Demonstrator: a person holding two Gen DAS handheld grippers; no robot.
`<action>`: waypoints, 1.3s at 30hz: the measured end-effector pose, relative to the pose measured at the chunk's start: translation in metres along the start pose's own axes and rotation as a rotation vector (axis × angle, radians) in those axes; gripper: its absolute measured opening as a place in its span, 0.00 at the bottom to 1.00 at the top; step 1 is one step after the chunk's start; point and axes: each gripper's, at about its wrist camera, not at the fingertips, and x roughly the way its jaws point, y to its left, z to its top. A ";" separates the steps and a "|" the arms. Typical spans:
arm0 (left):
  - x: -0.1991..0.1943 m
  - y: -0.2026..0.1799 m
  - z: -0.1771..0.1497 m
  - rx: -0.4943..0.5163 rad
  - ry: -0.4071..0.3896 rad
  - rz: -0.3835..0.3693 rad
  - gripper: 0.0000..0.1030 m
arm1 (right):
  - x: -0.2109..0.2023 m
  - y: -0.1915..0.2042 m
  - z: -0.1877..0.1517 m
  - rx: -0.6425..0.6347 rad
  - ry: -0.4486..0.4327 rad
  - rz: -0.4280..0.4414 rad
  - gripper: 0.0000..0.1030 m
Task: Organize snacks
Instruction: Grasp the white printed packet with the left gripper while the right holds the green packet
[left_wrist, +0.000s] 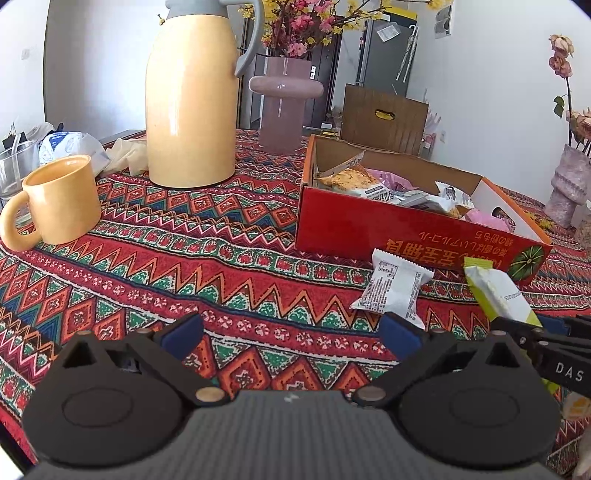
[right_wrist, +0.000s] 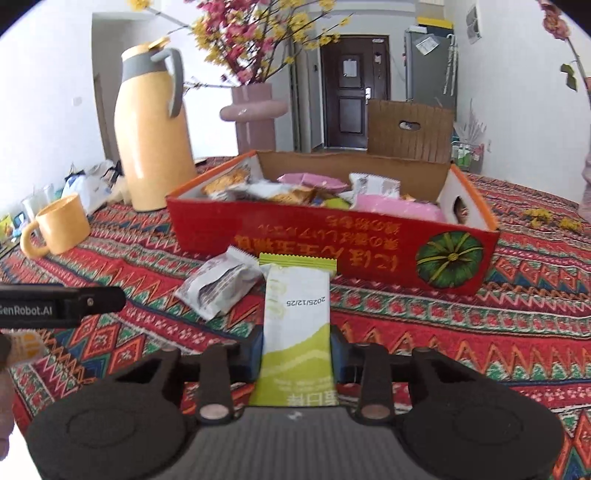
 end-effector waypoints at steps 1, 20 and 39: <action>0.001 -0.001 0.002 0.003 0.000 -0.001 1.00 | -0.002 -0.006 0.001 0.010 -0.010 -0.009 0.33; 0.035 -0.049 0.031 0.117 0.007 -0.018 1.00 | -0.003 -0.072 0.002 0.119 -0.085 -0.126 0.34; 0.074 -0.075 0.022 0.198 0.091 -0.099 0.89 | -0.003 -0.074 -0.006 0.139 -0.112 -0.113 0.34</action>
